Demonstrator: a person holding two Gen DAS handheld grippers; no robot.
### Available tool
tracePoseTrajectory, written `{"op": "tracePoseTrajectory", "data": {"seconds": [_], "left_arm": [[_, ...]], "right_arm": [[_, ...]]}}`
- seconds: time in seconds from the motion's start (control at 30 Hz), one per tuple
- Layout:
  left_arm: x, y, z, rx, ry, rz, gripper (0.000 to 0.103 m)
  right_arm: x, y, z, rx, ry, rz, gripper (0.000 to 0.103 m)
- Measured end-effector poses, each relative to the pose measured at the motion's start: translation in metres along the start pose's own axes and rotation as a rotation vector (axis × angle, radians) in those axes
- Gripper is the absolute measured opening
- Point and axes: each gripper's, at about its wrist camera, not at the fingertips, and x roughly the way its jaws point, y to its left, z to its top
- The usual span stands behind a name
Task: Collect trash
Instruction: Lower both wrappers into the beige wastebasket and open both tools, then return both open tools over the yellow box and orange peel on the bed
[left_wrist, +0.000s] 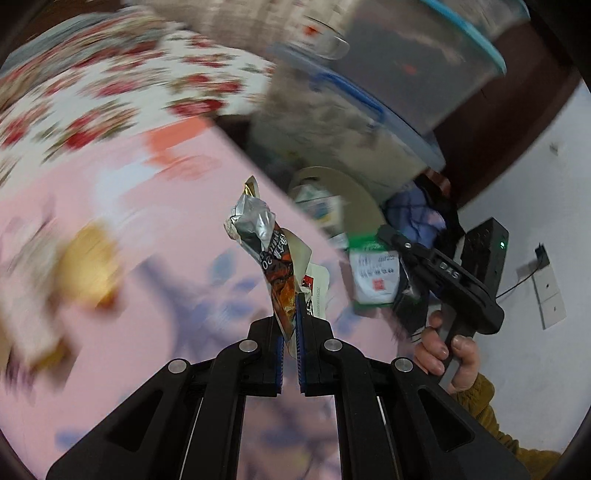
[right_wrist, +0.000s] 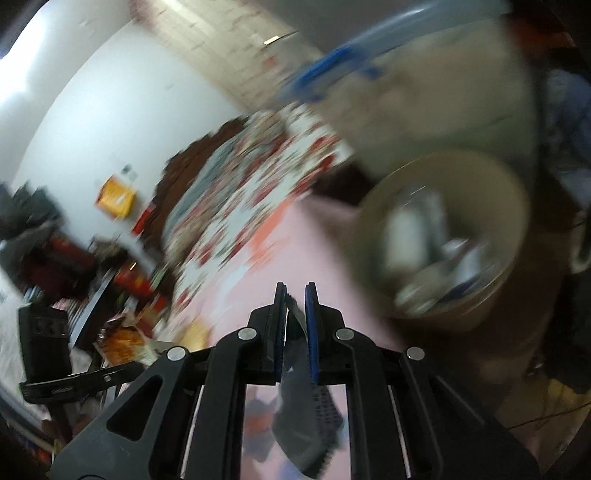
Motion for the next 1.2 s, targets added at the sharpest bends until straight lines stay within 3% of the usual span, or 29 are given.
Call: {"op": "tracePoseTrajectory", "data": {"seconds": [0.1,0.3,0.33,0.37,0.4,0.43,0.5,0.53,0.57,0.77,0.83,0.9,0.97,1.07,1.2], "left_arm": [[0.052,-0.034,0.042,0.065,0.049,-0.022,0.005],[0.157,-0.074,0.095,0.077,0.161,-0.031,0.007],[0.169,-0.077,0.099,0.075,0.172,-0.018,0.019],[0.181,-0.081,0.104,0.078,0.181,0.004,0.038],[0.189,-0.084,0.107,0.089,0.178,0.027,0.048],[0.195,-0.088,0.110,0.108,0.166,0.060,0.061],[0.200,-0.093,0.115,0.135,0.150,0.094,0.062],[0.203,-0.095,0.117,0.135,0.153,0.096,0.062],[0.202,-0.094,0.119,0.125,0.155,0.085,0.062],[0.176,-0.093,0.112,0.119,0.120,0.027,0.063],[0.162,-0.091,0.103,0.115,0.108,0.003,0.064],[0.143,-0.085,0.089,0.112,0.099,-0.016,0.065],[0.122,-0.074,0.072,0.106,0.088,-0.028,0.067],[0.095,-0.053,0.046,0.076,0.081,-0.037,0.067],[0.057,-0.027,0.010,0.019,0.062,-0.043,0.067]], "right_arm": [[0.002,-0.041,0.033,0.029,-0.040,-0.069,0.013],[0.038,-0.080,0.075,0.045,-0.003,-0.104,0.013],[0.046,-0.086,0.081,0.049,-0.001,-0.110,0.015],[0.053,-0.090,0.086,0.059,-0.001,-0.112,0.015],[0.059,-0.096,0.089,0.070,0.011,-0.108,0.015],[0.069,-0.104,0.095,0.094,0.036,-0.103,0.018],[0.077,-0.113,0.100,0.109,0.040,-0.107,0.038],[0.077,-0.114,0.102,0.107,0.025,-0.121,0.065],[0.072,-0.113,0.101,0.097,-0.010,-0.138,0.072],[0.036,-0.097,0.091,0.044,-0.107,-0.130,0.072],[0.025,-0.083,0.082,0.004,-0.100,-0.109,0.072],[0.020,-0.065,0.070,-0.084,-0.033,-0.091,0.070],[0.033,-0.051,0.057,-0.146,0.136,-0.047,0.056],[0.069,-0.053,0.047,-0.091,0.371,-0.009,0.053],[0.111,-0.073,0.056,0.018,0.496,-0.043,0.054]]}}
